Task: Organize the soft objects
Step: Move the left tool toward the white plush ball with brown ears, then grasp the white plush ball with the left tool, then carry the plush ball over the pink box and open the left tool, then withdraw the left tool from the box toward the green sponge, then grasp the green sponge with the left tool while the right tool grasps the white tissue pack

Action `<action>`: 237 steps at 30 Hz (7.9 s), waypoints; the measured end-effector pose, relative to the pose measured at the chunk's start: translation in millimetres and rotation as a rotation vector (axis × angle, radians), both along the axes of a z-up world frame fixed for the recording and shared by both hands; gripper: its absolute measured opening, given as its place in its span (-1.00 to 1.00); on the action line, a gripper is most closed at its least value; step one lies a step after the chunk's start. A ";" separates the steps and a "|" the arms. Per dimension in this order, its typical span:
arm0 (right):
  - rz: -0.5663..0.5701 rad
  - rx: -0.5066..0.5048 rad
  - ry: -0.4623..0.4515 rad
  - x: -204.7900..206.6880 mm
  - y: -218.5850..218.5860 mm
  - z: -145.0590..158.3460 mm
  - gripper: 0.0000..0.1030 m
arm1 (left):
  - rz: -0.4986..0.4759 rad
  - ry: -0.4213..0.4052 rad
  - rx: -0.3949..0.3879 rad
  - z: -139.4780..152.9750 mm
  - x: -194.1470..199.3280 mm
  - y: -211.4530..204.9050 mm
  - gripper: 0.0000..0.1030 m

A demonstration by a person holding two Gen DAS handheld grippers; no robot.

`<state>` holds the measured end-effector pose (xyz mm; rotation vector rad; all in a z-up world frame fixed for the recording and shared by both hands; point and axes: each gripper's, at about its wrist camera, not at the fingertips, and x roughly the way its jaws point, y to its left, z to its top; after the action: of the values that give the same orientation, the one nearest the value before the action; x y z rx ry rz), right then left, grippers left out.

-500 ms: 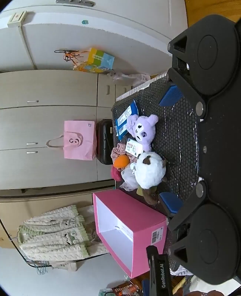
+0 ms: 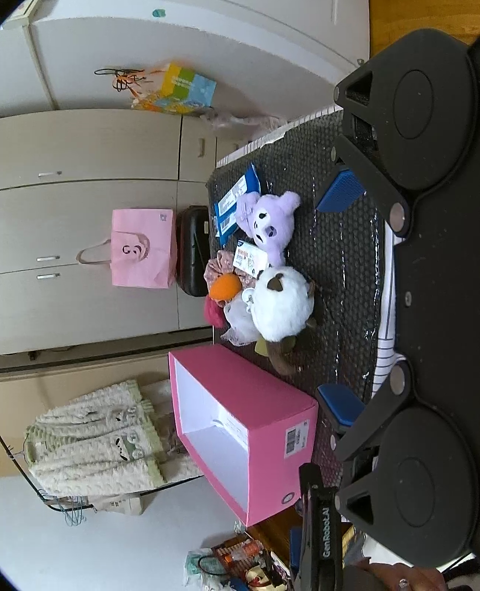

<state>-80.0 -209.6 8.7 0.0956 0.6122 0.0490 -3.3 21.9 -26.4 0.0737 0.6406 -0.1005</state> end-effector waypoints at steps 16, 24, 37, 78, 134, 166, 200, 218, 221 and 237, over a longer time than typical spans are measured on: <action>-0.066 -0.054 0.041 -4.9 -12.4 3.9 0.96 | -0.071 -0.017 0.010 7.6 -11.6 -20.4 1.00; -0.087 -0.057 0.025 -5.5 -15.9 2.5 0.96 | -0.070 0.002 -0.059 9.8 -8.6 -17.8 1.00; 0.052 -0.132 -0.101 0.4 -12.9 8.7 0.96 | -0.087 -0.097 -0.030 26.2 -0.2 -30.1 1.00; 0.283 -0.013 -0.052 132.0 -14.1 -127.6 0.36 | -0.456 0.169 -0.051 -61.7 131.3 -136.7 0.40; 0.561 0.046 -0.197 137.0 112.2 11.0 0.35 | -0.232 -0.163 -0.129 76.4 80.1 10.3 0.41; 0.549 -0.193 0.048 304.4 158.4 -29.8 0.43 | -0.091 0.208 -0.284 12.4 277.3 48.4 0.45; 0.475 -0.030 0.035 154.8 53.3 49.8 0.46 | -0.394 -0.046 0.011 92.2 88.3 11.5 0.53; 0.378 0.021 0.011 119.0 -36.9 13.1 0.50 | -0.555 -0.015 0.045 47.0 60.0 -89.1 0.52; 0.369 0.032 0.014 129.0 -46.5 1.7 0.50 | -0.528 -0.011 0.076 34.4 65.0 -107.5 0.52; 0.329 -0.004 0.050 204.2 -54.5 -59.8 0.16 | -0.303 -0.017 0.266 -34.5 113.8 -164.0 0.45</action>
<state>124.2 -264.1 -51.1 -0.0088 0.6729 0.3641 110.4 -142.1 -61.0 0.4289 0.6192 -0.3063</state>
